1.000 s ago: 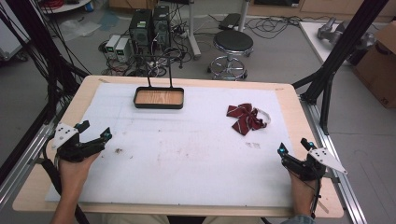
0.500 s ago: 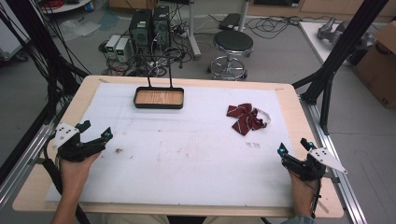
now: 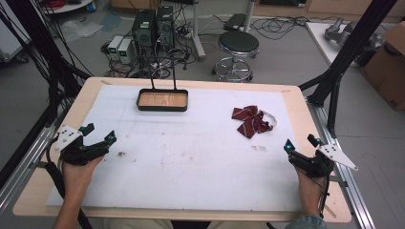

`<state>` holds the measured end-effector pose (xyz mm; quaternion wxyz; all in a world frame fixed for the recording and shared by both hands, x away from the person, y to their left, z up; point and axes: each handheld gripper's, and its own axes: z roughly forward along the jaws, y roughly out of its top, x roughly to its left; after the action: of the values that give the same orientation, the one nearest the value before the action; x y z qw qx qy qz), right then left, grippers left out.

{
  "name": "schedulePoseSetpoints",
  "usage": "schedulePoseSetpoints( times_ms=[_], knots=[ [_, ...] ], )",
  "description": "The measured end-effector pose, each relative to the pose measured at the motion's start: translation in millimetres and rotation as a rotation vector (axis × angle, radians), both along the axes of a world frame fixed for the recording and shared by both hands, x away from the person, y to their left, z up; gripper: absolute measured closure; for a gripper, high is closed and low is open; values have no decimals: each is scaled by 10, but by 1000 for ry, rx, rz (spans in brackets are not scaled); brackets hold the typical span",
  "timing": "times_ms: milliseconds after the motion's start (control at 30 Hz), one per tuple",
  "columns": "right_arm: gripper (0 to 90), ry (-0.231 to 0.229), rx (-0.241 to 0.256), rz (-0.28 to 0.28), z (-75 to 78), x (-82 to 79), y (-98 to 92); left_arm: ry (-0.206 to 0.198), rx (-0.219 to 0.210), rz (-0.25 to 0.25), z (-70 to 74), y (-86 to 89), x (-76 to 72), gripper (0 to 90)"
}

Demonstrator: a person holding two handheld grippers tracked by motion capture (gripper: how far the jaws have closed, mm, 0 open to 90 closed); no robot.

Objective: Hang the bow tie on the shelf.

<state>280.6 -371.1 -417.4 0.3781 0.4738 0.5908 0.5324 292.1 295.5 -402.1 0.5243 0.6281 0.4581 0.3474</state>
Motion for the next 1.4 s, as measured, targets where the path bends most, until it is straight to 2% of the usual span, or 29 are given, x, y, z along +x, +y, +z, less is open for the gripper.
schedulePoseSetpoints(
  times_ms=[100,167,267,400,433,467,567,600,667,733,767,833,967,1033,1200,1267,1333,1400],
  knots=[
    [116,-10,39,33,143,102,29,0,3,-6,-3,-18,6,173],
    [116,-37,45,46,230,176,63,0,3,-8,-2,-21,6,173],
    [116,-44,49,55,299,241,106,-2,1,-8,-2,-23,8,173],
    [117,-58,38,75,453,416,247,1,1,-10,-9,-24,14,173],
    [117,-63,39,83,512,518,311,2,1,-11,-10,-24,15,173],
    [117,-63,39,83,512,518,311,1,-1,-11,-10,-25,15,173],
    [151,-41,41,115,575,696,406,0,0,-13,-7,-24,15,173],
    [159,-26,37,132,592,821,468,1,-1,-12,-9,-24,17,174],
    [172,-28,27,133,591,876,497,3,0,-12,-11,-21,19,174],
    [220,8,10,148,554,1052,580,1,-1,-13,-9,-23,18,174],
    [220,8,10,148,554,1052,580,-2,-5,-12,-8,-24,19,174],
    [246,30,-8,153,490,1159,609,-2,-6,-14,-4,-19,20,174],
    [274,109,24,156,336,1364,577,5,-4,-10,-14,-14,31,176],
    [323,144,22,160,264,1445,580,7,-2,-13,-24,-16,38,176],
    [380,237,-25,180,98,1617,640,10,1,-16,-30,-20,46,177],
    [416,247,-61,187,40,1655,675,8,-3,-16,-35,-21,50,177],
    [472,284,-104,183,-57,1707,719,9,-4,-16,-39,-21,50,177],
    [503,300,-114,176,-103,1732,723,9,-6,-18,-41,-22,51,178]
  ],
)
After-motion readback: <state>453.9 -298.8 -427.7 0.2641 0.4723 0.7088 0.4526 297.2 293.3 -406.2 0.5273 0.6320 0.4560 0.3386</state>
